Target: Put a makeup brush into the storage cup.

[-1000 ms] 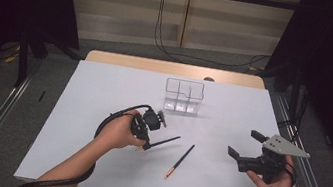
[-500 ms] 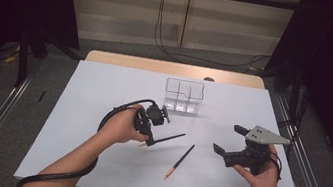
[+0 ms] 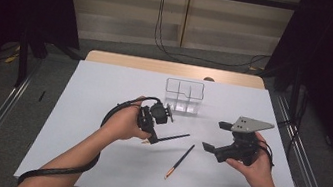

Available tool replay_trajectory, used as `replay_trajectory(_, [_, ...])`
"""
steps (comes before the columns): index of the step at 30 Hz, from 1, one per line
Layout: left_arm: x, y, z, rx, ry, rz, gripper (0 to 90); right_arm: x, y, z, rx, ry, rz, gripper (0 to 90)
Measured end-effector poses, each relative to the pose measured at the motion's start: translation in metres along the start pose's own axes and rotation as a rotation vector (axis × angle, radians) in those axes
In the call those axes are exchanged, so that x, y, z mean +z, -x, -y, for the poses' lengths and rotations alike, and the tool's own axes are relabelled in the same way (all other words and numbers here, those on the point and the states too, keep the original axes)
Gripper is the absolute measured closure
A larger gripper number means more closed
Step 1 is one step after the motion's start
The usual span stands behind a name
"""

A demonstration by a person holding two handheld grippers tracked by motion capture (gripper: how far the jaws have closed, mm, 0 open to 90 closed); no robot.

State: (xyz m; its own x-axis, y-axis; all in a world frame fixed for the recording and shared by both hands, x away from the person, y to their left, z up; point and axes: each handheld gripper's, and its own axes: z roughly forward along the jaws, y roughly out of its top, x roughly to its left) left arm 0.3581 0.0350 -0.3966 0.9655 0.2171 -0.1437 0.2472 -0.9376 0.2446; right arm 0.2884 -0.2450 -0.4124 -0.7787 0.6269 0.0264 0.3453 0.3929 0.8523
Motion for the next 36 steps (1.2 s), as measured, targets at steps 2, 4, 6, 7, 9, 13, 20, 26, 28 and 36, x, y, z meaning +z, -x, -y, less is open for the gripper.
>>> replay_trajectory(2, [-0.001, 0.001, -0.001, 0.007, -0.005, 0.000, 84.0, 0.003, 0.000, -0.005, 0.001, -0.012, -0.021, 5.5])
replay_trajectory(4, [-0.002, 0.001, -0.003, 0.010, -0.003, 0.003, 84.0, 0.006, 0.000, -0.009, -0.013, -0.030, -0.029, 5.6])
replay_trajectory(6, [-0.004, 0.001, -0.004, 0.024, -0.013, 0.001, 84.0, 0.009, -0.001, -0.013, -0.035, -0.054, -0.042, 6.8])
replay_trajectory(7, [-0.004, 0.001, -0.004, 0.024, -0.013, 0.001, 83.9, 0.010, -0.002, -0.015, -0.049, -0.067, -0.043, 7.2])
replay_trajectory(9, [-0.005, 0.002, -0.006, 0.024, -0.009, 0.003, 84.0, 0.013, -0.003, -0.019, -0.069, -0.085, -0.057, 8.7])
replay_trajectory(13, [-0.006, 0.003, -0.008, 0.037, -0.012, 0.001, 84.0, 0.019, -0.008, -0.026, -0.112, -0.135, -0.071, 9.4])
replay_trajectory(20, [-0.004, 0.006, -0.010, 0.066, -0.017, 0.017, 83.9, 0.032, -0.016, -0.033, -0.170, -0.217, -0.116, 14.0])
replay_trajectory(26, [-0.004, 0.009, -0.012, 0.078, -0.014, 0.019, 83.9, 0.039, -0.019, -0.037, -0.197, -0.253, -0.160, 21.7])
replay_trajectory(28, [-0.005, 0.009, -0.012, 0.092, -0.019, 0.021, 83.9, 0.041, -0.019, -0.037, -0.198, -0.266, -0.174, 23.0])
replay_trajectory(36, [-0.005, 0.013, -0.013, 0.092, -0.015, 0.018, 84.0, 0.044, -0.017, -0.035, -0.193, -0.291, -0.213, 37.8])
